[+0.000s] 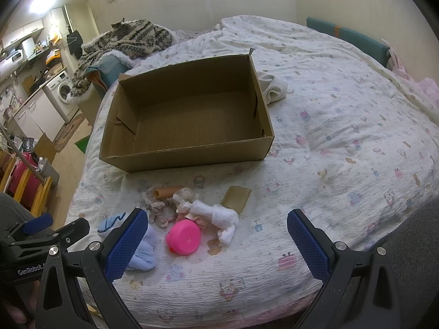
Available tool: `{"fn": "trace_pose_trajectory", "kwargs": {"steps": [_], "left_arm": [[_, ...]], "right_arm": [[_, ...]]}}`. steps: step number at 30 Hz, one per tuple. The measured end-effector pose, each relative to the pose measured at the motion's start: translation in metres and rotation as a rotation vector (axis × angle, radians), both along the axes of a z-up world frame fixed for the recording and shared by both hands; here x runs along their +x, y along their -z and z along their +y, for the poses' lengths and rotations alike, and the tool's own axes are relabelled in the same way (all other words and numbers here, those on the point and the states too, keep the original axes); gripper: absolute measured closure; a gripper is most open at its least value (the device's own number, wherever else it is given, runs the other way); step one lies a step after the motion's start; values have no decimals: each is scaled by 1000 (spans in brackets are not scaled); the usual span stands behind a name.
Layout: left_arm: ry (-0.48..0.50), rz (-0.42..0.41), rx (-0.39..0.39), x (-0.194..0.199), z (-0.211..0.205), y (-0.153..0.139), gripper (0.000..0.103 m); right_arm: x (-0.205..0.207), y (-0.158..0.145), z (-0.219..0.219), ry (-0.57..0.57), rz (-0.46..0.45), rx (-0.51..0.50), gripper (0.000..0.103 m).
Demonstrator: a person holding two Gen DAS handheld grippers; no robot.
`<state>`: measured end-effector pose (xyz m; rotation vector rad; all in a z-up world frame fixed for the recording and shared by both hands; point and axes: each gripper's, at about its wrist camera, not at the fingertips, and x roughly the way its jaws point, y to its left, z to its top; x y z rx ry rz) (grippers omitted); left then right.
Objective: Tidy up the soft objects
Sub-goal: 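Grasp the light-blue plush toy with the left gripper while the right grasps the pink duck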
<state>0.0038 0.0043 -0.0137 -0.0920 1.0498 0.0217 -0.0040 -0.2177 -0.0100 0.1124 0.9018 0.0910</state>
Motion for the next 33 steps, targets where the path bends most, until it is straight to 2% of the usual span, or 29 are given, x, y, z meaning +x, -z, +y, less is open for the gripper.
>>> {"fn": "trace_pose_trajectory", "kwargs": {"steps": [2, 4, 6, 9, 12, 15, 22, 23, 24, 26, 28, 29, 30, 33], "left_arm": [[-4, 15, -19, 4, 3, 1, 0], [-25, 58, -75, 13, 12, 5, 0], [-66, 129, -143, 25, 23, 13, 0], [-99, 216, -190, 36, 27, 29, 0], [-94, 278, -190, 41, 17, 45, 0], [-42, 350, -168, 43, -7, 65, 0], [10, 396, -79, 45, -29, 99, 2], [8, 397, -79, 44, -26, 103, 9], [2, 396, -91, 43, -23, 105, 21], [2, 399, -144, 41, -17, 107, 31], [5, 381, -150, 37, -11, 104, 48], [8, 377, -153, 35, -9, 102, 62], [8, 378, -162, 33, -7, 101, 70], [6, 377, -160, 22, -3, 89, 83]], "right_arm": [[0, -1, 0, 3, 3, 2, 0], [0, 0, -2, 12, 6, 8, 0], [0, 2, -4, 20, 12, 18, 0], [0, 3, -7, 31, 17, 32, 0], [0, 4, -10, 38, 22, 43, 0], [3, 4, -12, 46, 36, 56, 0], [6, 7, -14, 50, 59, 69, 0], [6, 8, -14, 49, 63, 69, 0], [7, 8, -14, 49, 66, 70, 0], [9, 9, -15, 52, 72, 74, 0], [9, 9, -17, 60, 74, 92, 0], [9, 8, -19, 63, 73, 109, 0], [9, 8, -21, 66, 74, 123, 0], [10, 9, -26, 81, 84, 147, 0]]}}
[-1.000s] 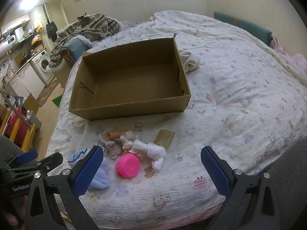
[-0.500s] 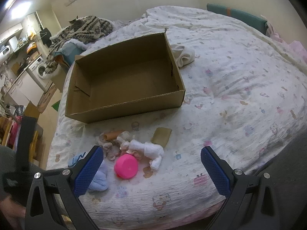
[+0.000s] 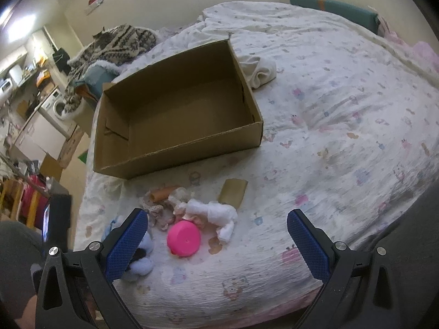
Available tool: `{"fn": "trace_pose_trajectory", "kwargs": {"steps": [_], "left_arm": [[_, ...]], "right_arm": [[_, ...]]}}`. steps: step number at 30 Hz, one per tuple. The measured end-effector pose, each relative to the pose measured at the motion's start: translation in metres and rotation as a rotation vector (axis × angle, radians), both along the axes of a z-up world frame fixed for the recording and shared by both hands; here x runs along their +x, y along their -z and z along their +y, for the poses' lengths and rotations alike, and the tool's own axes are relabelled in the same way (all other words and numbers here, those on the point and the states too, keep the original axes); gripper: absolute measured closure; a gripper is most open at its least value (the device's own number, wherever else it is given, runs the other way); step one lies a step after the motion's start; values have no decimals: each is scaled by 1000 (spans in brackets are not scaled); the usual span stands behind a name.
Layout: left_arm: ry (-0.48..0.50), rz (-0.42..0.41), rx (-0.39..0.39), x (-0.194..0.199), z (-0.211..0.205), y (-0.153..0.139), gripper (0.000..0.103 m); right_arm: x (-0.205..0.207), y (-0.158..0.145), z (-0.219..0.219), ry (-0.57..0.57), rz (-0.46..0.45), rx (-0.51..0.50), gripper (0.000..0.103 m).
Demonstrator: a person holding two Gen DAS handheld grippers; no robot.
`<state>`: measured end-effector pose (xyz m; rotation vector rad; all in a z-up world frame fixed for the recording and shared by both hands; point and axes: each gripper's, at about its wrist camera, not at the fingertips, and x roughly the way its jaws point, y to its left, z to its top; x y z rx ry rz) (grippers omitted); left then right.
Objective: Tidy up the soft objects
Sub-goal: 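Grasp the light-blue plush toy with the left gripper while the right grasps the pink duck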
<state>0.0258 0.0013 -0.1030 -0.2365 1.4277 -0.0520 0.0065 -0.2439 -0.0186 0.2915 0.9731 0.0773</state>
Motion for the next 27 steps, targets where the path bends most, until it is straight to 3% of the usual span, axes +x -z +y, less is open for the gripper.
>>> {"fn": "trace_pose_trajectory", "kwargs": {"steps": [6, 10, 12, 14, 21, 24, 27], "left_arm": [[29, -39, 13, -5, 11, -37, 86], [45, -97, 46, -4, 24, -58, 86], [48, -121, 60, -5, 26, -61, 86], [33, -131, 56, -9, 29, -60, 86], [-14, -143, 44, -1, 20, -52, 86], [-13, -155, 58, 0, 19, -53, 86], [-17, -150, 59, -1, 21, -52, 86]], "right_arm": [[4, 5, -6, 6, 35, 66, 0], [12, 16, -5, -44, 110, 173, 0], [18, 27, -3, -83, 180, 286, 17], [25, 41, 3, -113, 264, 354, 22], [44, 78, 34, -126, 424, 342, 25], [51, 87, 48, -131, 449, 299, 35], [55, 96, 56, -132, 479, 277, 52]]}}
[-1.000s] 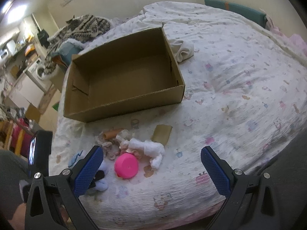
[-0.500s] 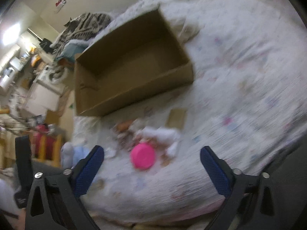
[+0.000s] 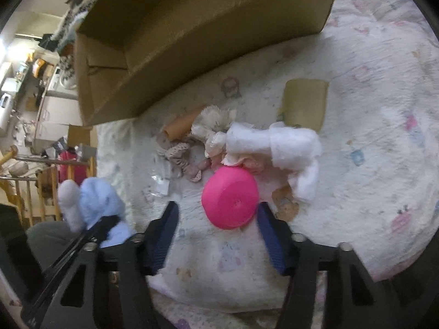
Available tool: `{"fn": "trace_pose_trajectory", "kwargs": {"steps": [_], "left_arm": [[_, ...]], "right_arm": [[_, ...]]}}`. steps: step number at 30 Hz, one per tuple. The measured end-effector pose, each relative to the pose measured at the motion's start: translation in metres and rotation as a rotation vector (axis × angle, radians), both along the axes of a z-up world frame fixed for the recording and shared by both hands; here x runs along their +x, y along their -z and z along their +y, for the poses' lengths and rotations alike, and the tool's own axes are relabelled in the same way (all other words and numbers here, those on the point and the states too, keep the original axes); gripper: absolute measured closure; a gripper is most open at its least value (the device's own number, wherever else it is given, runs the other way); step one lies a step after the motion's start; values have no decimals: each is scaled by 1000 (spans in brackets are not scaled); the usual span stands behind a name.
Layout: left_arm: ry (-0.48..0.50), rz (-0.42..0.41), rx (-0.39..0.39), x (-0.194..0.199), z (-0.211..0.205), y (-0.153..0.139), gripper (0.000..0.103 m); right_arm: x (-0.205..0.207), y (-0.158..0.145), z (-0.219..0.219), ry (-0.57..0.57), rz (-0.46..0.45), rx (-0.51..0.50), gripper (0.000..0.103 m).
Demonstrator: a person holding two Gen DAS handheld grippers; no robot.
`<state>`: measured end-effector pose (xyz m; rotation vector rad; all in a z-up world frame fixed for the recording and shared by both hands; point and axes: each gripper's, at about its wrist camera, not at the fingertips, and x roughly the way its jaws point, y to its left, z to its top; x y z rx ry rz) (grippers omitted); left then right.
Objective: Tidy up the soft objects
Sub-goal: 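Grasp the light-blue plush toy with the left gripper while the right grasps the pink duck, then lift the blue plush and pink duck and carry both over the cardboard box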
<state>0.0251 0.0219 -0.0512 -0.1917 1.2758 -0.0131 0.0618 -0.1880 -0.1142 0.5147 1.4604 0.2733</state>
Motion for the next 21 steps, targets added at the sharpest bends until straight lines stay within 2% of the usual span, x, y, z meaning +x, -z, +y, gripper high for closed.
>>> {"fn": "trace_pose_trajectory", "kwargs": {"steps": [1, 4, 8, 15, 21], "left_arm": [[-3, 4, -1, 0, 0, 1, 86], [-1, 3, 2, 0, -1, 1, 86], [8, -9, 16, -1, -3, 0, 86], [22, -14, 50, -3, -7, 2, 86], [-4, -15, 59, -3, -1, 2, 86]], "right_arm": [[1, 2, 2, -2, 4, -5, 59], [-1, 1, 6, -15, 0, -4, 63], [-6, -7, 3, -31, -8, 19, 80], [-10, -15, -2, -41, -59, 12, 84], [-18, -25, -7, -67, -90, 19, 86]]}}
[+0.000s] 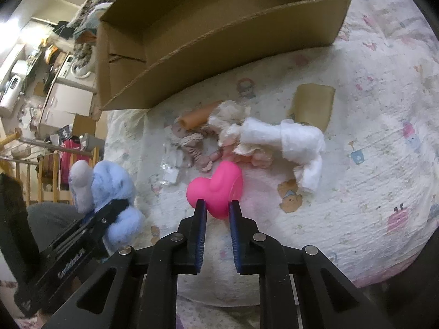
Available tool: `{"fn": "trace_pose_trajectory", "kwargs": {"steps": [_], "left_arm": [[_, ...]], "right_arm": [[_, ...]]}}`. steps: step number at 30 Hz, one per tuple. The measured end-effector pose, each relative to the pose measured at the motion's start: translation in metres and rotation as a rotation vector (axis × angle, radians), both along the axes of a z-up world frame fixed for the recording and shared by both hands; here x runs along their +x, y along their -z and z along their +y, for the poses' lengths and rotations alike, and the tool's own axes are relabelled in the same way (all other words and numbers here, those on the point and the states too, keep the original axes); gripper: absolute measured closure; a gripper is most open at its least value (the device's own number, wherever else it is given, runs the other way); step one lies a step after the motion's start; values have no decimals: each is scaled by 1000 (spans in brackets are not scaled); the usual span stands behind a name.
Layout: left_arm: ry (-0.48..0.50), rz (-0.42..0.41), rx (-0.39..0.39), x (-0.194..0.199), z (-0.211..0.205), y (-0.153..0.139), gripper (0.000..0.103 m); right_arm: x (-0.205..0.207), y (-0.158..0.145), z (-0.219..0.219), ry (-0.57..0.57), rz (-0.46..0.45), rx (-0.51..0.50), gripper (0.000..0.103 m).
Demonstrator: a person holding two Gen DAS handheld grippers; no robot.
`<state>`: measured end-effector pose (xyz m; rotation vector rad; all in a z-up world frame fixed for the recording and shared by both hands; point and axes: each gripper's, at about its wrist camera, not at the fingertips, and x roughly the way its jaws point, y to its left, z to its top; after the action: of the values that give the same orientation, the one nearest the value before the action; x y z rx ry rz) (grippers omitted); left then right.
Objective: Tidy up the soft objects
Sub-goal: 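Lift the blue plush and pink duck and carry both over the cardboard box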
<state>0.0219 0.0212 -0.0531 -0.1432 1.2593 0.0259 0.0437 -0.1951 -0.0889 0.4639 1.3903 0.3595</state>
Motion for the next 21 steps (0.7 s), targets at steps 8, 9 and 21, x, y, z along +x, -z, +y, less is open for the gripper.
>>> {"fn": "trace_pose_trajectory", "kwargs": {"steps": [8, 9, 21], "left_arm": [[-8, -13, -9, -1, 3, -3, 86], [-8, -12, -10, -1, 2, -3, 86], [-1, 3, -24, 3, 0, -1, 86]], "right_arm": [[-12, -8, -17, 16, -26, 13, 101], [-11, -5, -20, 28, -13, 21, 101], [15, 2, -14, 88, 13, -7, 45]]}}
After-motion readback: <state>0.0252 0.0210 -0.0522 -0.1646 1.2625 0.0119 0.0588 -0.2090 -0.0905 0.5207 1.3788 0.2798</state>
